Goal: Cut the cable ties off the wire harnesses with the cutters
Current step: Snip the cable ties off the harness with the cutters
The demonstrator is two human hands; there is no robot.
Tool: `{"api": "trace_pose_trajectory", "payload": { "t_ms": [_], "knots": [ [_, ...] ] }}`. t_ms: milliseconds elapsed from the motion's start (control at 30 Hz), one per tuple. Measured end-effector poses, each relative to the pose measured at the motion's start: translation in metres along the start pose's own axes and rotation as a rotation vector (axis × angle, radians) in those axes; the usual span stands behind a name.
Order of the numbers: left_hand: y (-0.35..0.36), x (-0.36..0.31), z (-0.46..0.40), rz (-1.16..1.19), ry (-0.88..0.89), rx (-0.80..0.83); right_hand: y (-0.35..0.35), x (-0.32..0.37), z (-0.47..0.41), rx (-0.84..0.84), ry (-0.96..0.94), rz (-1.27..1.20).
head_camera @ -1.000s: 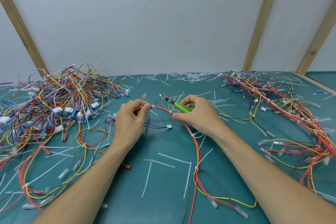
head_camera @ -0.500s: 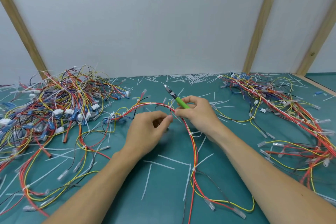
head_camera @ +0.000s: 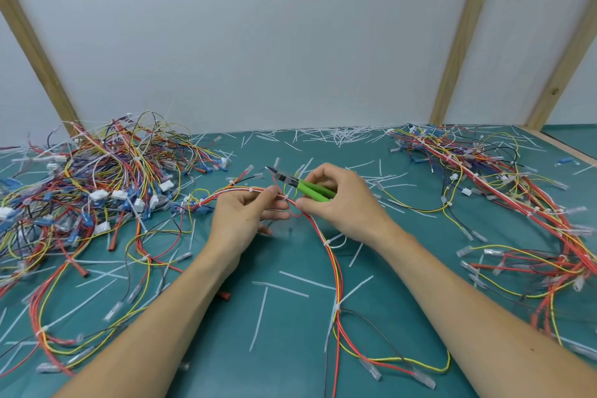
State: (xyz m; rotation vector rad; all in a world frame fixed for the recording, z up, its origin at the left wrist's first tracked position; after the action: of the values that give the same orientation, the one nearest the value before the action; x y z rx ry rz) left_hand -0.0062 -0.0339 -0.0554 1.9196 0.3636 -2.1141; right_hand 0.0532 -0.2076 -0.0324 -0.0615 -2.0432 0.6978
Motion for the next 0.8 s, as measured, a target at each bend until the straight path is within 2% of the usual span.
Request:
{"api": "trace_pose_trajectory", "payload": {
  "t_ms": [100, 200, 400, 800],
  "knots": [
    [-0.003, 0.001, -0.002, 0.034, -0.007, -0.041, -0.008, 0.002, 0.001, -0.041, -0.079, 0.304],
    [-0.006, 0.002, -0.004, 0.098, -0.007, -0.064, -0.012, -0.002, 0.001, -0.041, -0.095, 0.437],
    [-0.013, 0.002, -0.007, 0.175, -0.007, -0.116, -0.015, -0.006, 0.000, -0.049, -0.129, 0.495],
    [-0.011, 0.002, -0.006, 0.129, -0.019, -0.072, -0.014, -0.009, -0.001, -0.051, -0.151, 0.487]
  ]
}}
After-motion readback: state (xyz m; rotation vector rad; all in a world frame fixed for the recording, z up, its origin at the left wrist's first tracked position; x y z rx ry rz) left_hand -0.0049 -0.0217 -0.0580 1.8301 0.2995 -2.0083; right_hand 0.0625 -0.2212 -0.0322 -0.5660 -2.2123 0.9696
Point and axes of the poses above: each hand's wrist, its own z-axis away from the middle knuckle, its own y-axis out of the palm, x = y × z, the point moved 4 cm from there along -z, towards the middle knuckle, and after that the axes turned 8 degrees about -y, right-handed, at the moved point
